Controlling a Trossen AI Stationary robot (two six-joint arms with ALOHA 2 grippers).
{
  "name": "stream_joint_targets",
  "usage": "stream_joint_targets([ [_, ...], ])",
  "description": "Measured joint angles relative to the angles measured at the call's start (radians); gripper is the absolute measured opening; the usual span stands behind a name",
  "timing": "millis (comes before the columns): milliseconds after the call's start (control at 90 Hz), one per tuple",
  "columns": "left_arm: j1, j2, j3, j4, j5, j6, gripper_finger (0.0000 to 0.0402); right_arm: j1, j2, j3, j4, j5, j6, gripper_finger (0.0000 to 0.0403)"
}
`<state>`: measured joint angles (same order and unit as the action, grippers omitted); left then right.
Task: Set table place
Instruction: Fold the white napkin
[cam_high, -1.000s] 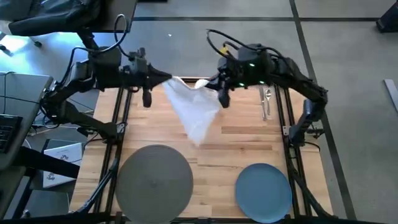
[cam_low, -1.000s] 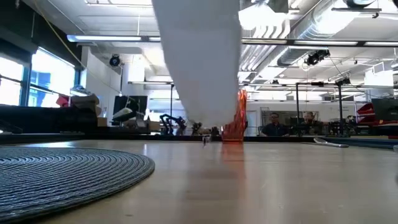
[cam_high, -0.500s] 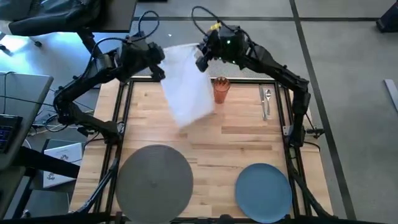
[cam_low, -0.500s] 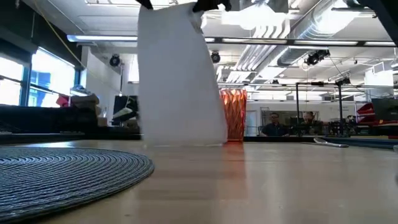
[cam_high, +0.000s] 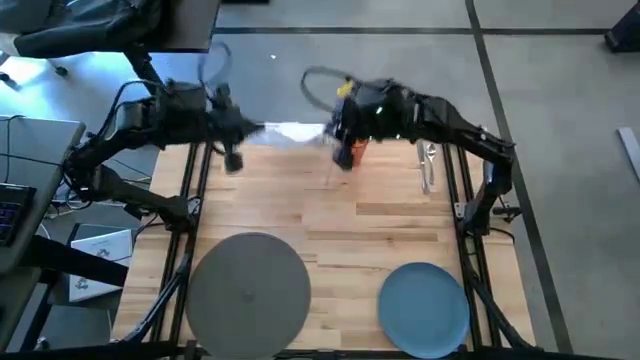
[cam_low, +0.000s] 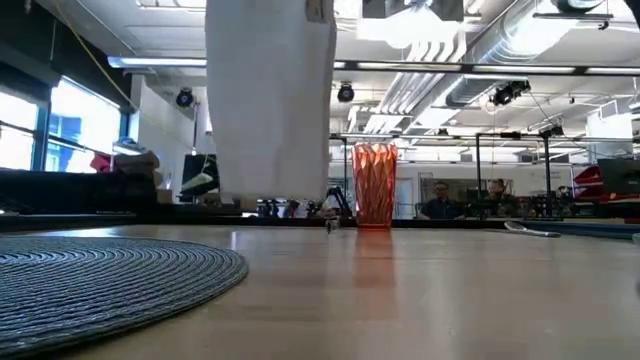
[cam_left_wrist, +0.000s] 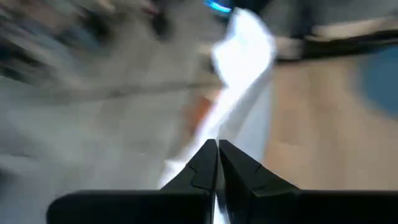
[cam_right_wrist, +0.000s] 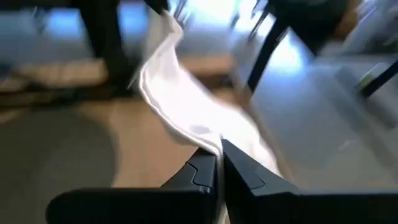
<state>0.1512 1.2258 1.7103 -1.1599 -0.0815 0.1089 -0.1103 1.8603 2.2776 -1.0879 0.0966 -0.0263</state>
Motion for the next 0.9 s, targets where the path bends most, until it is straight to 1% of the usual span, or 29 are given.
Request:
stream_joint_targets([
  [44, -0.034, 0.002, -0.052, -0.033, 0.044, -0.061, 0.0, 0.022, 0.03, -0.002, -0.042, -0.008, 0.019, 0.0],
  [133, -0.107, 0.0, -0.182, -0.059, 0.092, -0.147, 0.0, 0.068, 0.095, -0.002, -0.104, -0.058, 0.063, 0.0],
  [211, -0.178, -0.002, -0.303, -0.039, 0.135, -0.209, 0.0, 0.113, 0.152, -0.002, -0.148, -0.108, 0.103, 0.0],
  [300, -0.276, -0.002, -0.426, 0.017, 0.192, -0.316, 0.0, 0.172, 0.206, -0.002, -0.185, -0.163, 0.163, 0.0],
  [400, -0.396, -0.004, -0.495, 0.101, 0.263, -0.433, 0.0, 0.239, 0.233, -0.003, -0.191, -0.264, 0.238, 0.0],
  [456, -0.453, -0.004, -0.509, 0.141, 0.27, -0.486, 0.0, 0.271, 0.244, -0.002, -0.18, -0.317, 0.287, 0.0],
  [489, -0.484, -0.005, -0.517, 0.163, 0.254, -0.513, 0.0, 0.285, 0.249, -0.002, -0.178, -0.324, 0.316, 0.0],
  [556, -0.52, -0.005, -0.524, 0.17, 0.188, -0.547, 0.0, 0.289, 0.263, -0.002, -0.183, -0.312, 0.34, 0.0],
  [600, -0.53, -0.008, -0.531, 0.166, 0.15, -0.553, 0.0, 0.274, 0.271, -0.002, -0.187, -0.296, 0.334, 0.0],
  [678, -0.529, -0.018, -0.561, 0.162, 0.079, -0.56, 0.0, 0.234, 0.296, -0.002, -0.189, -0.237, 0.309, 0.0],
  [767, -0.515, -0.022, -0.61, 0.143, -0.04, -0.552, 0.0, 0.177, 0.339, -0.002, -0.197, -0.188, 0.27, 0.0],
  [833, -0.497, -0.029, -0.655, 0.144, -0.133, -0.539, 0.0, 0.135, 0.374, -0.002, -0.203, -0.17, 0.253, 0.0],
  [900, -0.472, -0.03, -0.696, 0.159, -0.252, -0.524, 0.0, 0.1, 0.4, -0.002, -0.213, -0.145, 0.252, 0.0],
])
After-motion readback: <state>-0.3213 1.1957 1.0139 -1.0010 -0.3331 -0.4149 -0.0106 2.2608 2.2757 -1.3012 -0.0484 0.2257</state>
